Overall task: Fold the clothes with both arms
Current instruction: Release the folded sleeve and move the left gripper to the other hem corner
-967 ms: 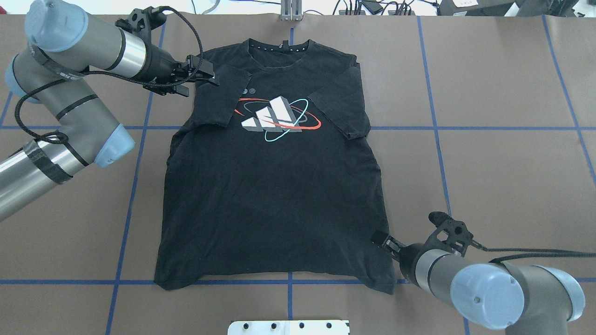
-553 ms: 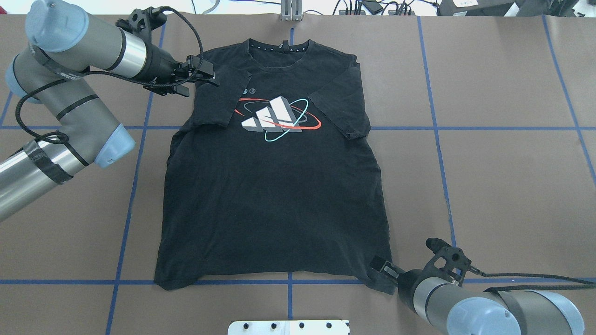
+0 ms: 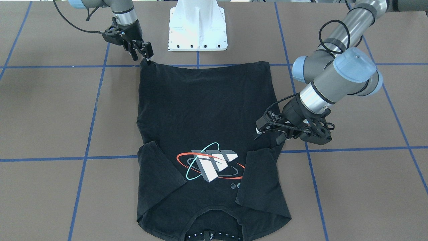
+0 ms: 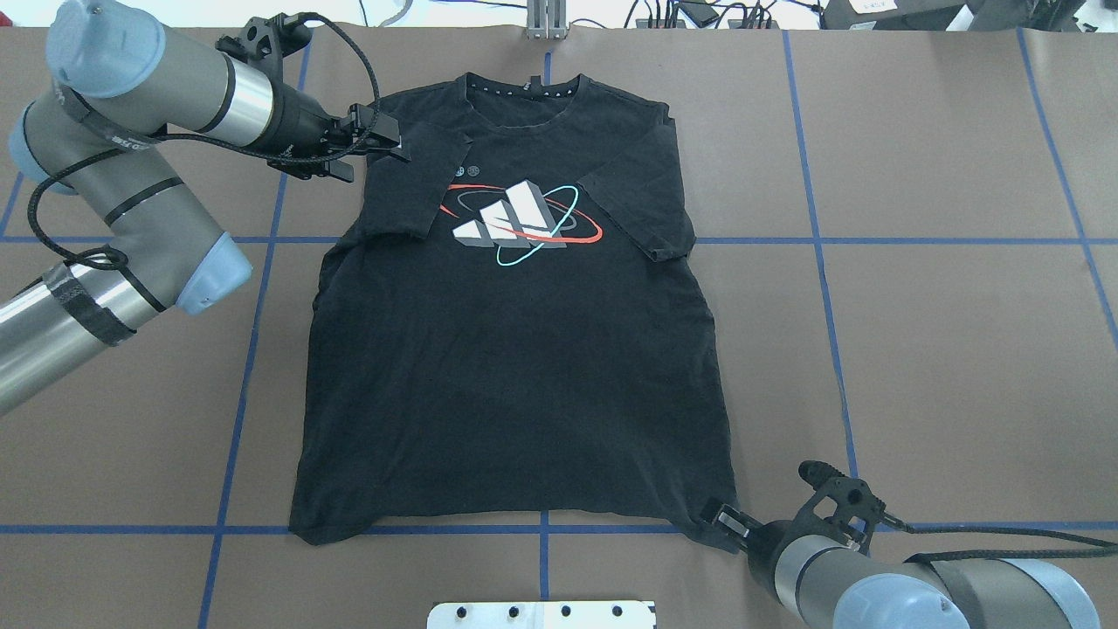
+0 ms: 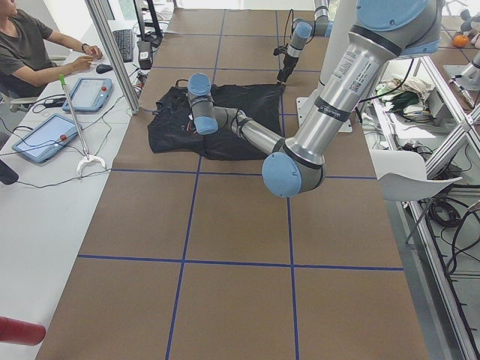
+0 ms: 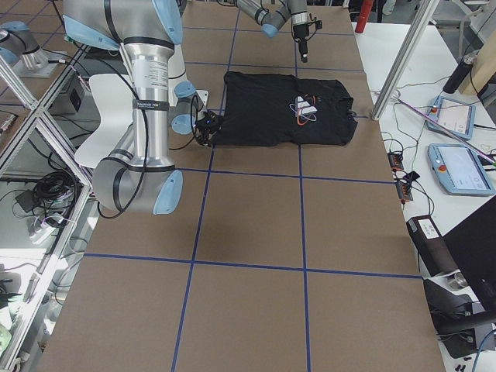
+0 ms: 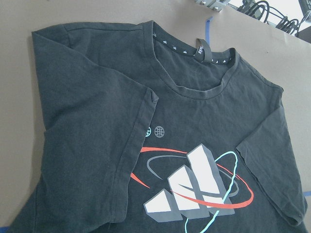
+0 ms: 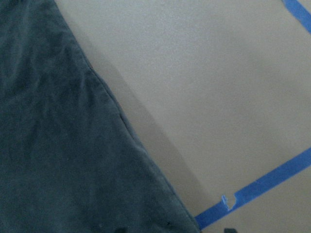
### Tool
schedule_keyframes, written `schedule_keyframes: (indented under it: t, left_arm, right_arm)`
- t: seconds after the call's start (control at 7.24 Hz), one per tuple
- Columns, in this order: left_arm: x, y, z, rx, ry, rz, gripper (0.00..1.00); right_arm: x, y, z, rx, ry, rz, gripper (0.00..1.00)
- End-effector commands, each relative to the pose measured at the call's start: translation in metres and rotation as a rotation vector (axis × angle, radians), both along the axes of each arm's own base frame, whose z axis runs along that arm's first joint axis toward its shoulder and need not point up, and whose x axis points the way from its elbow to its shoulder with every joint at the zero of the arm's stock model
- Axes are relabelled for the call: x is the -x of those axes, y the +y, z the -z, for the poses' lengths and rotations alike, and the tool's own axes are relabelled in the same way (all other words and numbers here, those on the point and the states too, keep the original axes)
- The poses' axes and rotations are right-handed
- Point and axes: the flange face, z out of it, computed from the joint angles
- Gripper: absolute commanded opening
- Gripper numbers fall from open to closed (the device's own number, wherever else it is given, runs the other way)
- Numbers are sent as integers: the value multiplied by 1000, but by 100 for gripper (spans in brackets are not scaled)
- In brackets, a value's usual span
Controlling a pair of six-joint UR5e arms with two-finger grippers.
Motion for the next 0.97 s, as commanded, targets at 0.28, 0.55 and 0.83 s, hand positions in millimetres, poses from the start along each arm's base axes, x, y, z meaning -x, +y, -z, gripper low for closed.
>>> schedule_keyframes:
  t: [0.28, 0.55, 0.83]
  left_arm:
    - [3, 2, -8, 7, -5, 0, 100]
    - [2, 2, -9, 8, -6, 0, 100]
    - [2, 2, -10, 9, -9, 0, 100]
  right_arm:
    - [-3, 1, 0, 3, 2, -1, 67]
    - [1, 8, -3, 4, 7, 13, 69]
    - [2, 9, -6, 3, 12, 17, 70]
